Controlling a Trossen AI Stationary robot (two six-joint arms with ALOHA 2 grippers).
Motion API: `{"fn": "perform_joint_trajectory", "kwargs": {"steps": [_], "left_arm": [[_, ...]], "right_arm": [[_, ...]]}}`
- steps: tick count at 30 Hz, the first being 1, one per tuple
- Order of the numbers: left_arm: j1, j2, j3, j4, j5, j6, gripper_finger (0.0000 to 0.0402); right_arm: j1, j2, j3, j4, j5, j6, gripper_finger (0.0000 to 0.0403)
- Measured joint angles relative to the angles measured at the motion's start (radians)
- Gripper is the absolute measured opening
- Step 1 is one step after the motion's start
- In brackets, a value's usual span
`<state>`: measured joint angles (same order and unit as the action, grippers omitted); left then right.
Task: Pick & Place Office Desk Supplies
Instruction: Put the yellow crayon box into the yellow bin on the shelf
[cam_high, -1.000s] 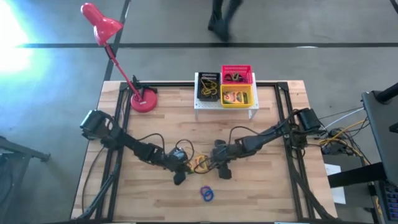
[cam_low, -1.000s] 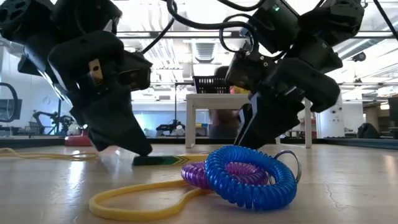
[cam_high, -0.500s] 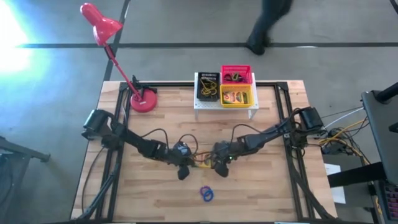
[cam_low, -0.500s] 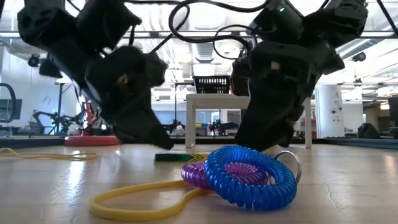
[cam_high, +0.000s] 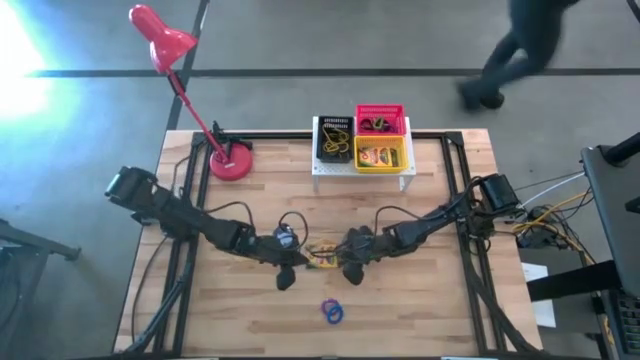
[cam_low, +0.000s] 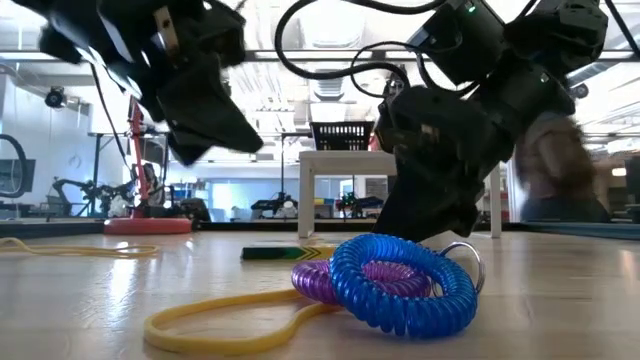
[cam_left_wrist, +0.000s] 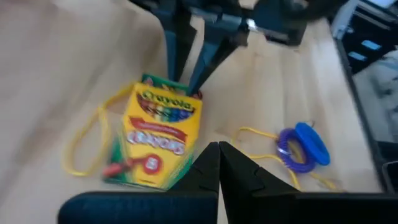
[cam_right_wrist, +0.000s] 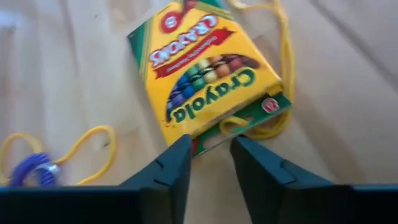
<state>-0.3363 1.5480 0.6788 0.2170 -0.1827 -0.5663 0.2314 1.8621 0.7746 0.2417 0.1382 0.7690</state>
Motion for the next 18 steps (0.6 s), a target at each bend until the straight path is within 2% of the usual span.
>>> {"fn": "perform_joint_trajectory", "kwargs": {"steps": [4,7,11,14,18], "left_arm": [[-0.022,-0.046,0.000,-0.093,-0.107,0.013,0.0006],[-0.029,-0.058,0.000,-0.132,-0.145,-0.002,0.0006],[-0.029,-0.050,0.000,-0.154,-0.163,-0.010,0.0006],[-0.029,-0.044,0.000,-0.138,-0.177,-0.009,0.0006],[-0.029,-0.029,0.000,-0.097,-0.263,0.007,0.0006]], "right_arm": [[0.000,0.000,0.000,0.001,0.070,-0.043,0.0065],[0.002,-0.008,-0.001,-0.003,0.101,-0.086,0.0021],[0.011,-0.061,-0.007,-0.033,0.140,-0.141,0.0010],[0.019,-0.148,-0.004,-0.050,0.159,-0.161,0.0009],[0.031,-0.259,-0.003,-0.100,0.155,-0.232,0.0008]]}}
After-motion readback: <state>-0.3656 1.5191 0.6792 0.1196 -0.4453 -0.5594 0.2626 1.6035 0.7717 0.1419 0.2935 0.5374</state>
